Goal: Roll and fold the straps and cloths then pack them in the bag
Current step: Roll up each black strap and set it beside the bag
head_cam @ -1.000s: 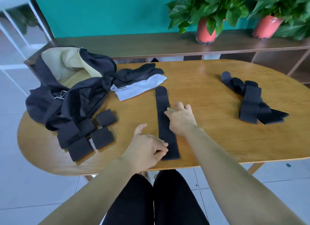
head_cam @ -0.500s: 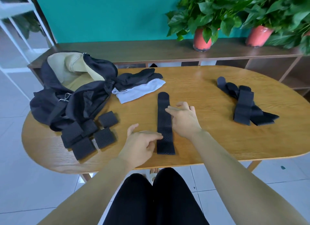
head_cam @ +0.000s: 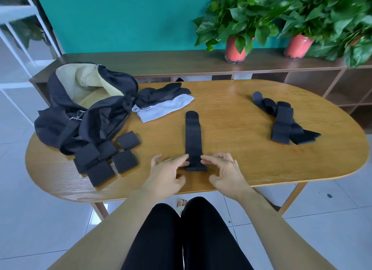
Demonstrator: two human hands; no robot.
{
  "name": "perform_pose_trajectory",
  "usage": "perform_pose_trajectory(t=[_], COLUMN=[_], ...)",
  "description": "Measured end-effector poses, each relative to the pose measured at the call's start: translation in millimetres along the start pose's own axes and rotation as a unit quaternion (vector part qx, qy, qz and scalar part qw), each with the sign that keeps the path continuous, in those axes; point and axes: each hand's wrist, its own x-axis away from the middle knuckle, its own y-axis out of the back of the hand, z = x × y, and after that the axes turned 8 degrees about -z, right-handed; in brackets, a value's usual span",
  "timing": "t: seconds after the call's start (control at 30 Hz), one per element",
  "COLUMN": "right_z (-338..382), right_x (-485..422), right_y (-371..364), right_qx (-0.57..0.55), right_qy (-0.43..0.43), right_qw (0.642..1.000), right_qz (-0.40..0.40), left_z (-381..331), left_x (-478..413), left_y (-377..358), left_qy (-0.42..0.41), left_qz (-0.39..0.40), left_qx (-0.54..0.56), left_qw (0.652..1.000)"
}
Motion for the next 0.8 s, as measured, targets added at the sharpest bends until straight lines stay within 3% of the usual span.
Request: perform_pose_trajectory(t=[0.33, 0.8], right_z=[7, 5], right_x=[-23, -33], right_y=[-31, -48], right_qx=[-0.032, 0.087], right_qy=[-0.108, -0.13], right_qw=[0.979, 0.966], right_qz=[-0.168, -0.207], left_z=[-19, -12], left_x=[-21, -37], left_y=[-7, -13], left_qy=[0.089, 0.104], left_qz=[-0.127, -0.106], left_qx=[-0.042, -0.028], left_qw=[0.987, 0.989])
